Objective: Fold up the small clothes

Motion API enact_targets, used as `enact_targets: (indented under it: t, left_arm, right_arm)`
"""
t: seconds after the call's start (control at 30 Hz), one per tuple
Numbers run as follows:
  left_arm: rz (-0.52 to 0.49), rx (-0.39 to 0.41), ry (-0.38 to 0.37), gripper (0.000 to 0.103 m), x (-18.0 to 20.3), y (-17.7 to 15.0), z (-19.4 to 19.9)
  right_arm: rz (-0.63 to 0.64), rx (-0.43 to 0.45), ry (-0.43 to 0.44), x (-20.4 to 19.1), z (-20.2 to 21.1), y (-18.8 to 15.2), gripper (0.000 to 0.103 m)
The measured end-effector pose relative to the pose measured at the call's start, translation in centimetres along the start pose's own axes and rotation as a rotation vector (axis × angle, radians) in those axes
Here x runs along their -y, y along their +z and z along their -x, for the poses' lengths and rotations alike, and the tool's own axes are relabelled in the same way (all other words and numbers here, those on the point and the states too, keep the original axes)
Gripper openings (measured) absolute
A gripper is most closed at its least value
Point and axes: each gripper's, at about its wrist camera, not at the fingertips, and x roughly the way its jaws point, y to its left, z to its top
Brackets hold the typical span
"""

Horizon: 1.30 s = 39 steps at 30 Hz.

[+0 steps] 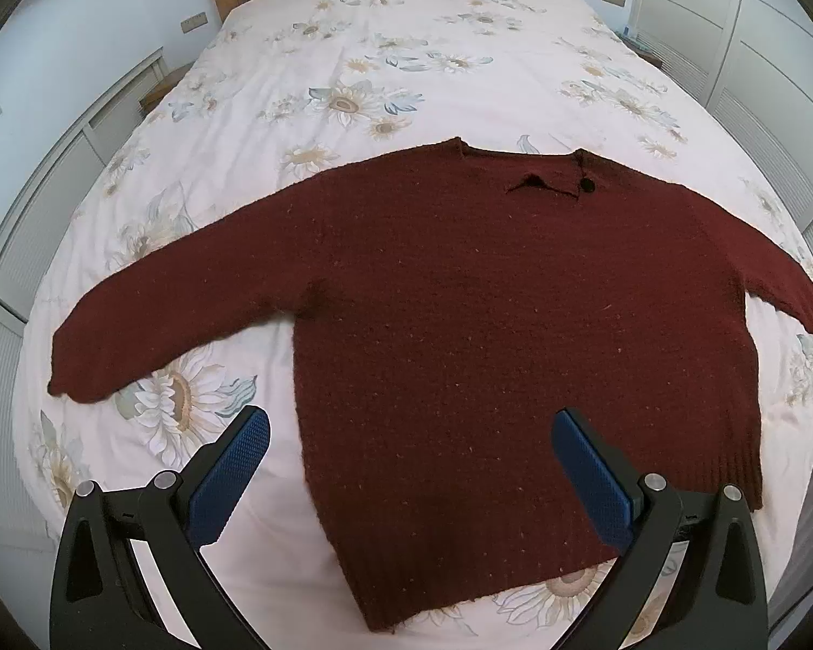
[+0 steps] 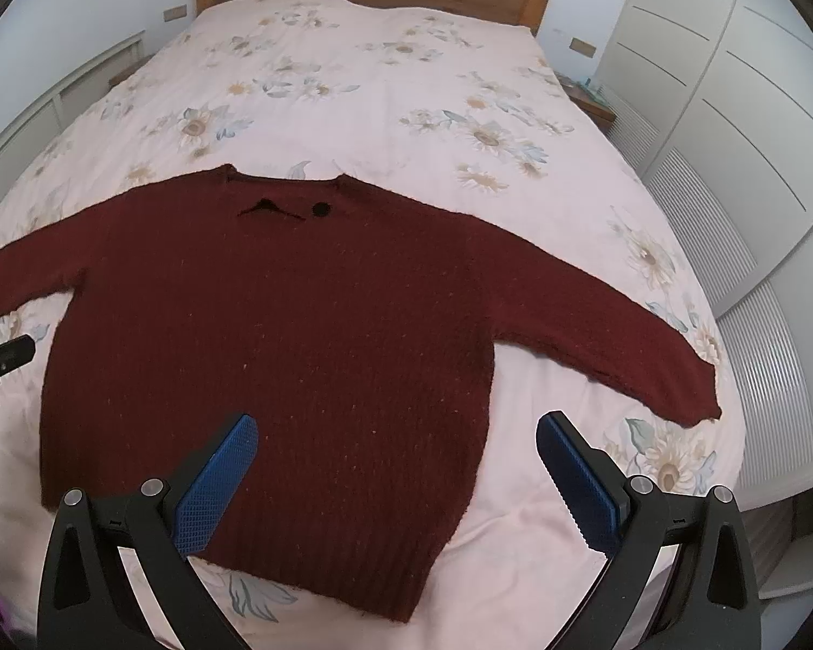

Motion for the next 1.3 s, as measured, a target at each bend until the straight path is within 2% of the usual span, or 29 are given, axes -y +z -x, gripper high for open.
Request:
enact_targets:
  t: [1.03, 1.3]
  left_arm:
    - [-0.007, -0.012, 0.023, 0.102, -0.4, -0.3, -0.4]
    - [-0.010, -0.023, 0.030, 0.102, -0.4, 0.1, -0.9]
  right_arm:
    - [0.020, 0.002, 0.005, -0.6, 0.1, 0.1, 0.103]
    - [-0.003, -0.004, 0.006, 0.5, -0.9, 0.4, 0.103]
